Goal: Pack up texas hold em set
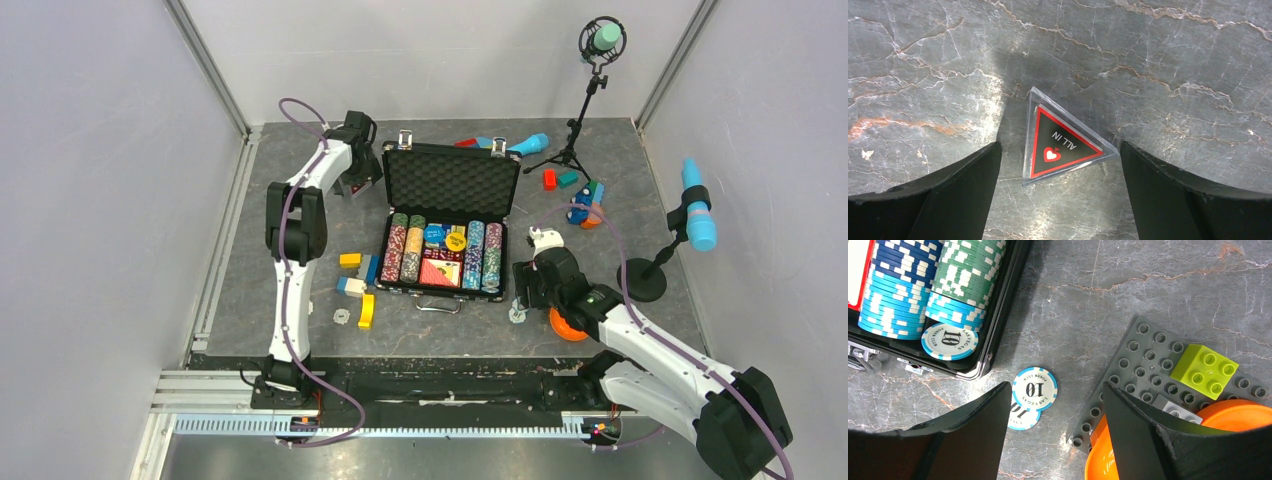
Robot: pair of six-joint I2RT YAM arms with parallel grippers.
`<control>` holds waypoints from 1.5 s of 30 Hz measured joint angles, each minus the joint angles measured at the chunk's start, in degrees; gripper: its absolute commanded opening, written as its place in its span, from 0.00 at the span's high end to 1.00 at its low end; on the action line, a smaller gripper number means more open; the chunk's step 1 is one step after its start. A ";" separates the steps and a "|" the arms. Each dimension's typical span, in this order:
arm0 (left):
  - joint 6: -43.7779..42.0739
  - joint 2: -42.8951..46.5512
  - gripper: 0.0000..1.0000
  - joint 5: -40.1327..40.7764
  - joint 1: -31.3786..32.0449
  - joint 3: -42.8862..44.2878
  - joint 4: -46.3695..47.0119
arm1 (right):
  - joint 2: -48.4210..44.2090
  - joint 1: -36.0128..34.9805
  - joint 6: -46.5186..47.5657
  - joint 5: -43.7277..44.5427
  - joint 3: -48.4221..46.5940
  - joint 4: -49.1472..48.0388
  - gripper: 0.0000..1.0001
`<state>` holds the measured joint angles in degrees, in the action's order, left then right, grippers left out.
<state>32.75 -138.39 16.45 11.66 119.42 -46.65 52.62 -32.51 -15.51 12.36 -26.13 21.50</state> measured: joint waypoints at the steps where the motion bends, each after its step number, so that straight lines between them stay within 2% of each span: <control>1: 0.24 -0.22 0.05 -0.09 0.00 0.04 0.00 | 0.02 0.00 0.04 -0.02 0.00 -0.02 0.30; 10: 0.72 -0.76 0.10 0.00 0.00 0.96 -0.07 | 0.20 0.00 0.11 -0.02 0.00 -0.07 0.30; 28: 0.92 -0.74 0.40 0.07 0.00 0.81 -0.09 | 0.46 0.00 0.11 -0.07 0.00 -0.46 0.30; 45: 0.81 4.26 0.42 1.95 0.00 -5.01 -0.20 | 0.35 0.00 0.07 -0.35 0.00 -0.46 0.30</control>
<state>33.56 -134.13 18.39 11.66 114.41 -46.85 52.97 -32.51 -15.44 12.01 -26.13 21.04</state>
